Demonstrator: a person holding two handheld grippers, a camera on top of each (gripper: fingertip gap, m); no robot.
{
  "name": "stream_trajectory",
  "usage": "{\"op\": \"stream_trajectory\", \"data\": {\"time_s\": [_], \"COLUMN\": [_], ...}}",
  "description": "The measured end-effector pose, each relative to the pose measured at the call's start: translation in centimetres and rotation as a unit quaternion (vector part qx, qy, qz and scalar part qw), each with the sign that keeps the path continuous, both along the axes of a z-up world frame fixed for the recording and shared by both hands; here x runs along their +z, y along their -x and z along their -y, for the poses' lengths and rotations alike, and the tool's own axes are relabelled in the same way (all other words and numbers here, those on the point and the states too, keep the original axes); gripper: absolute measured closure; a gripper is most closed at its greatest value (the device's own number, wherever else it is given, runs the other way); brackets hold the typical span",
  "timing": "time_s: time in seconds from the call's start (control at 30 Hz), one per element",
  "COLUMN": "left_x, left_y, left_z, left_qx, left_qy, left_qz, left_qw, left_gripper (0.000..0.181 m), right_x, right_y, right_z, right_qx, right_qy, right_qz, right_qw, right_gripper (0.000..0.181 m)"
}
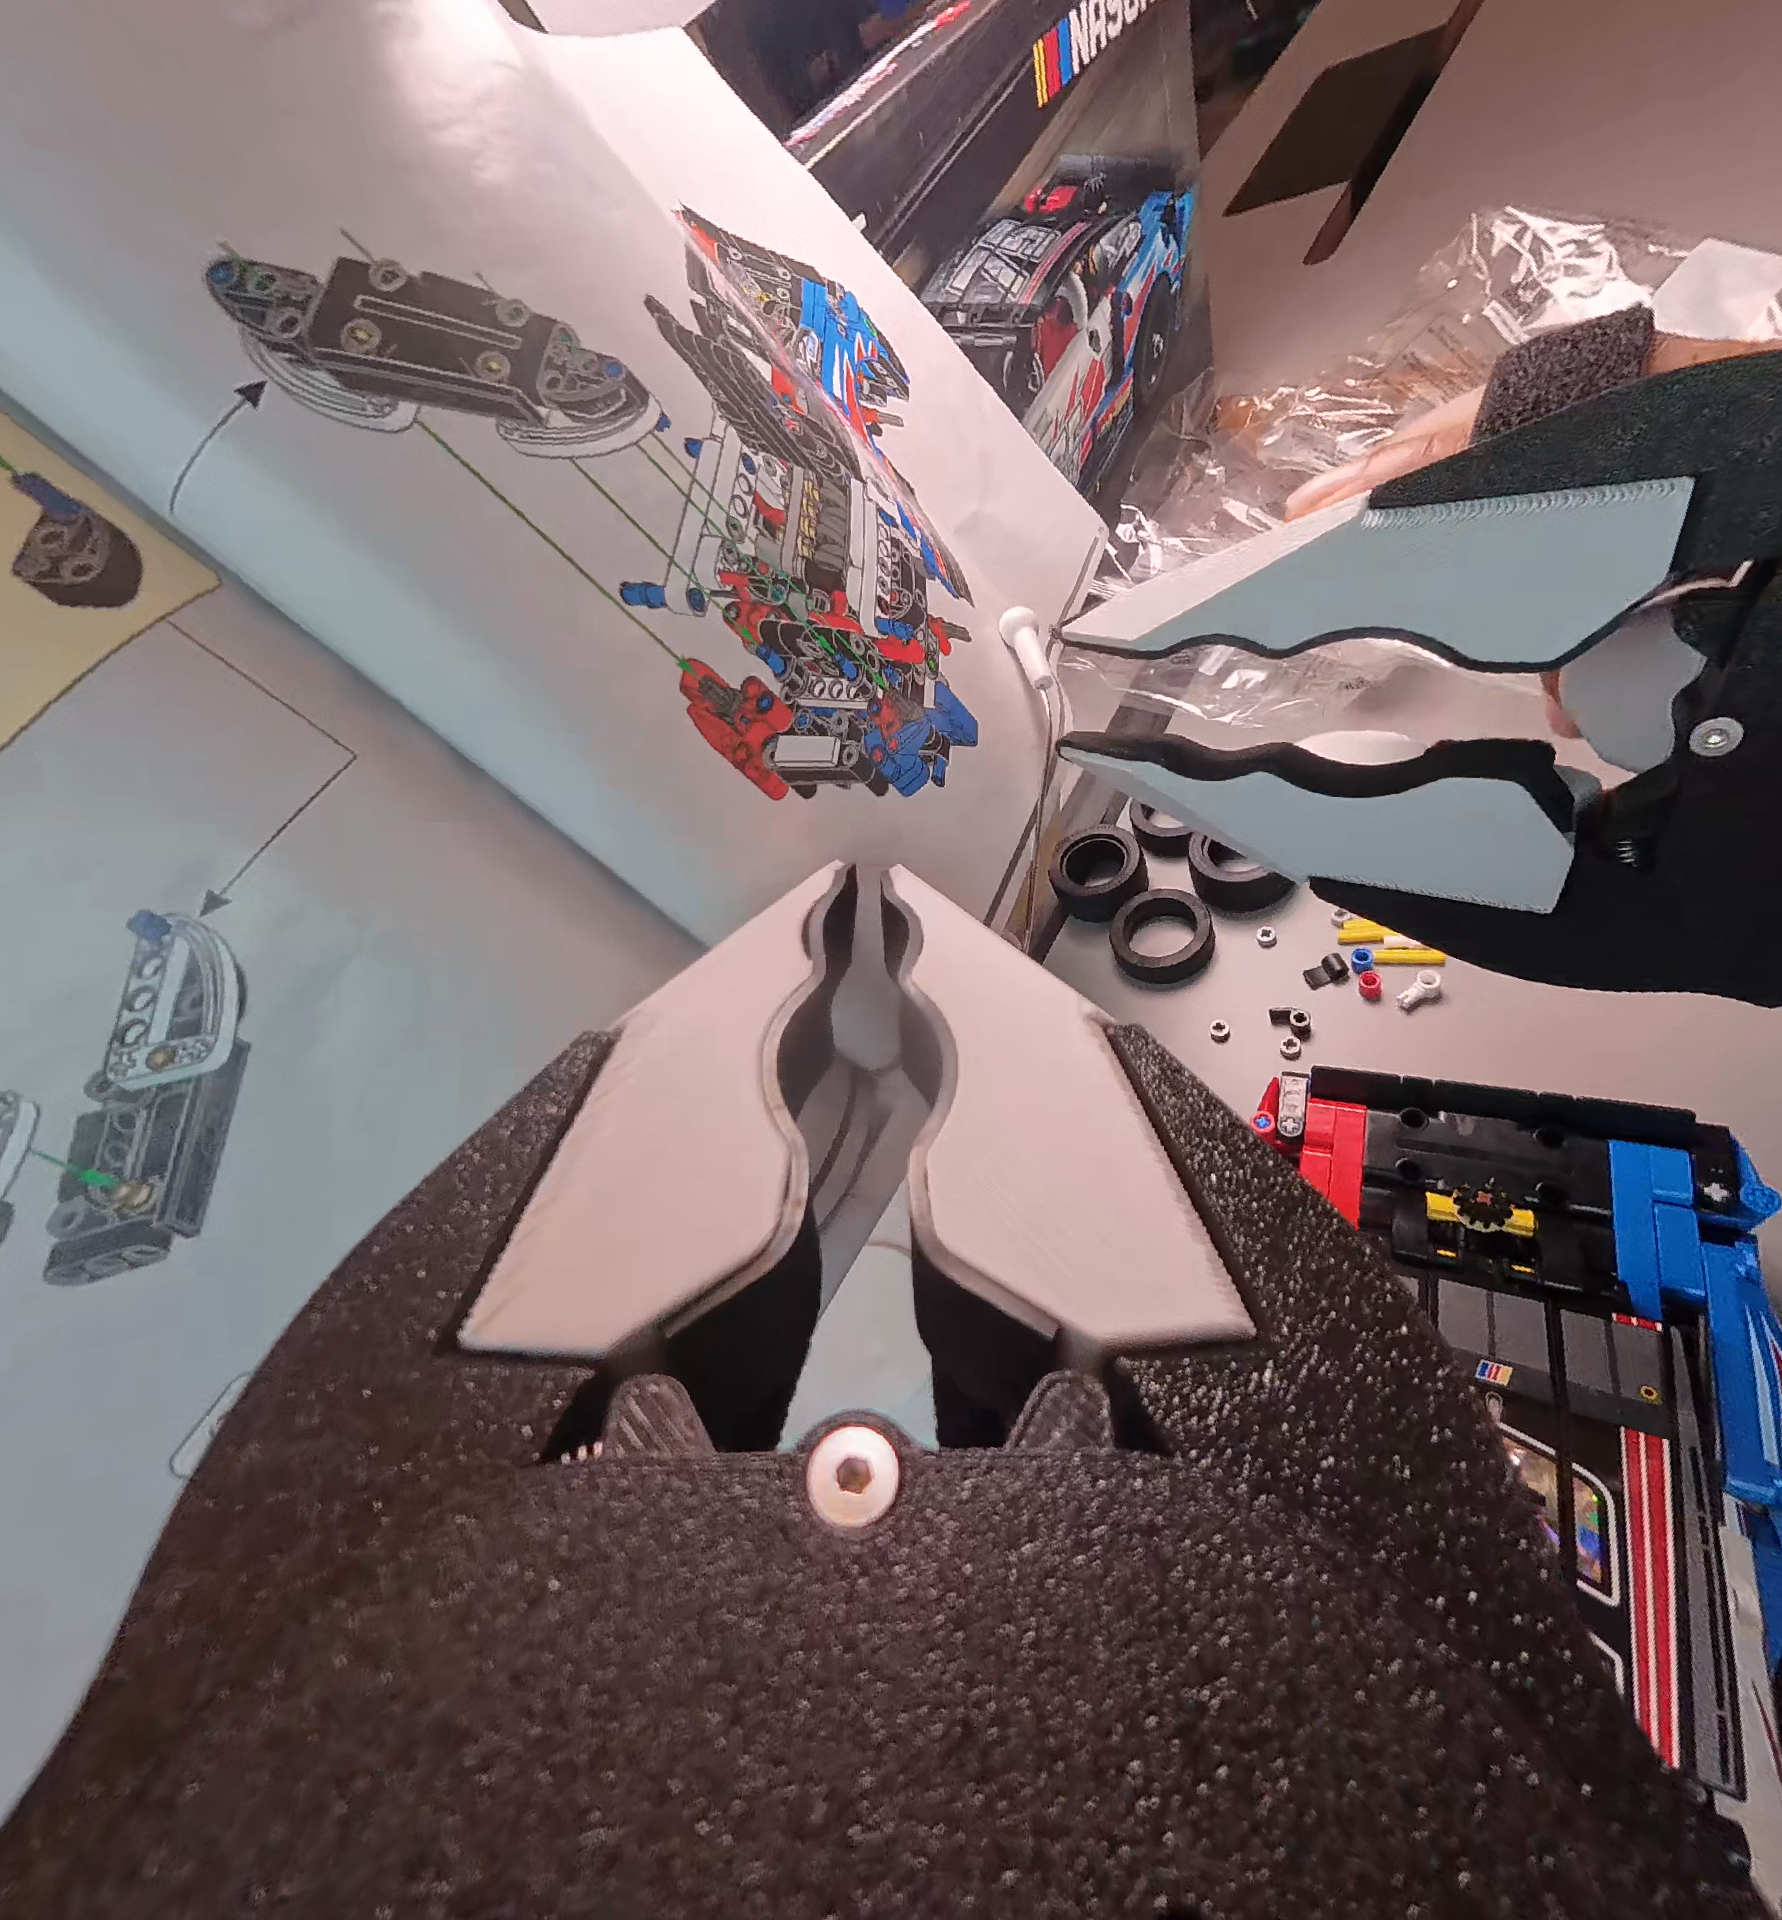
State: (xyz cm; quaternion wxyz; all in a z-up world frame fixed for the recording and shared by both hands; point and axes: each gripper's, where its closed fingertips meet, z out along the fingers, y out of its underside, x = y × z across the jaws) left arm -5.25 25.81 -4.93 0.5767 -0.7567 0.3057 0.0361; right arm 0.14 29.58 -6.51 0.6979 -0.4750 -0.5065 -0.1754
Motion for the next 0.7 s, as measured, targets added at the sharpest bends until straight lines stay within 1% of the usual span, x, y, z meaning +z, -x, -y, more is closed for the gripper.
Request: {"op": "stream_trajectory", "data": {"time_s": [0.13, 0.23, 0.27, 0.37, 0.4, 0.47, 0.6, 0.7], "left_x": [0.3, 0.3, 0.3, 0.4, 0.5, 0.5, 0.3, 0.3], "left_y": [0.8, 1.3, 1.5, 1.9, 1.9, 2.0, 2.2, 2.2], "left_z": [0.3, 0.5, 0.5, 0.5, 0.6, 0.5, 0.3, 0.3], "left_qx": [0.019, 0.024, 0.026, 0.032, 0.033, 0.036, 0.042, 0.042], "left_qy": [-0.022, -0.022, -0.023, -0.022, -0.022, -0.022, -0.021, -0.023], "left_qz": [0.024, 0.035, 0.037, 0.044, 0.048, 0.056, 0.06, 0.06], "left_qw": [0.999, 0.999, 0.999, 0.998, 0.998, 0.998, 0.997, 0.997], "left_gripper": [0.176, 0.176, 0.176, 0.175, 0.175, 0.175, 0.174, 0.174], "right_x": [-0.5, -1.4, -1.7, -2.2, -2.1, -1.8, -0.6, -0.6], "right_y": [-0.7, -1.3, -1.3, -0.8, -0.6, -0.2, 0.2, 0.5], "right_z": [0.0, 0.1, 0.2, 0.9, 1.1, 1.1, 0.1, -0.9], "right_qx": [0.003, 0.024, 0.042, 0.104, 0.123, 0.145, 0.148, 0.128], "right_qy": [0.053, 0.135, 0.173, 0.276, 0.303, 0.337, 0.372, 0.396], "right_qz": [-0.061, -0.138, -0.171, -0.259, -0.279, -0.31, -0.362, -0.381], "right_qw": [0.997, 0.981, 0.969, 0.92, 0.903, 0.877, 0.842, 0.826], "right_gripper": [0.161, 0.158, 0.156, 0.146, 0.14, 0.136, 0.137, 0.146]}}
